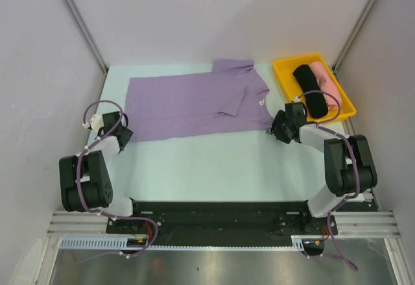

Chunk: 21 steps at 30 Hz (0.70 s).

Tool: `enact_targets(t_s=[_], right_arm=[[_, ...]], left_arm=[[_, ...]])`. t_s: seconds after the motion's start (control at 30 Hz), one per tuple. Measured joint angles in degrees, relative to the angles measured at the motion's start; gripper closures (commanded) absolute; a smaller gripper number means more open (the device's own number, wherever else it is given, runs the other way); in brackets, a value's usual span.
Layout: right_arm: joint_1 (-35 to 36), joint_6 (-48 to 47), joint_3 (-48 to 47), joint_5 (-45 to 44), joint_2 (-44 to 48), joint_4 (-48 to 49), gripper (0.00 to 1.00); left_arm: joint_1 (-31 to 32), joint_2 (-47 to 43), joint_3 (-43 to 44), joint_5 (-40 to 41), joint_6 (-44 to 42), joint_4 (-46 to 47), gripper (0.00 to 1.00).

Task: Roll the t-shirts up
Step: Fold the T-shirt at the center of the board.

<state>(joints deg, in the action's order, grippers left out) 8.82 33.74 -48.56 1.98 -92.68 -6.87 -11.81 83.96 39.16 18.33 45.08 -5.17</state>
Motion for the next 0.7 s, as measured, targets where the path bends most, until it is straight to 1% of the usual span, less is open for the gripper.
enact_targets(t_s=[0.13, 0.23, 0.43, 0.53, 0.67, 0.7], right_arm=[[-0.46, 1.53, 0.94, 1.01, 0.0, 1.95, 0.44], [-0.7, 2.32, 0.94, 1.46, -0.04, 4.28, 0.44], [-1.22, 3.78, 0.94, 2.03, -1.11, 7.61, 0.44], [-1.44, 4.24, 0.94, 2.01, -2.43, 9.01, 0.44], [-1.51, 4.66, 0.92, 1.79, -3.78, 10.49, 0.48], [-1.55, 4.83, 0.92, 1.75, -3.96, 10.73, 0.48]], left_arm=[[-0.02, 0.0, -0.02, -0.37, 0.07, 0.87, 0.42], [-0.15, 0.26, 0.0, -0.74, 0.46, 1.42, 0.45], [-0.33, 3.43, 1.53, -1.25, 1.31, 1.4, 0.47], [-0.35, 4.83, 2.78, -1.73, 1.6, 1.25, 0.51], [-0.37, 5.92, 4.0, -2.12, 2.03, 0.72, 0.58], [-0.37, 6.19, 4.35, -2.14, 2.08, 0.59, 0.6]])
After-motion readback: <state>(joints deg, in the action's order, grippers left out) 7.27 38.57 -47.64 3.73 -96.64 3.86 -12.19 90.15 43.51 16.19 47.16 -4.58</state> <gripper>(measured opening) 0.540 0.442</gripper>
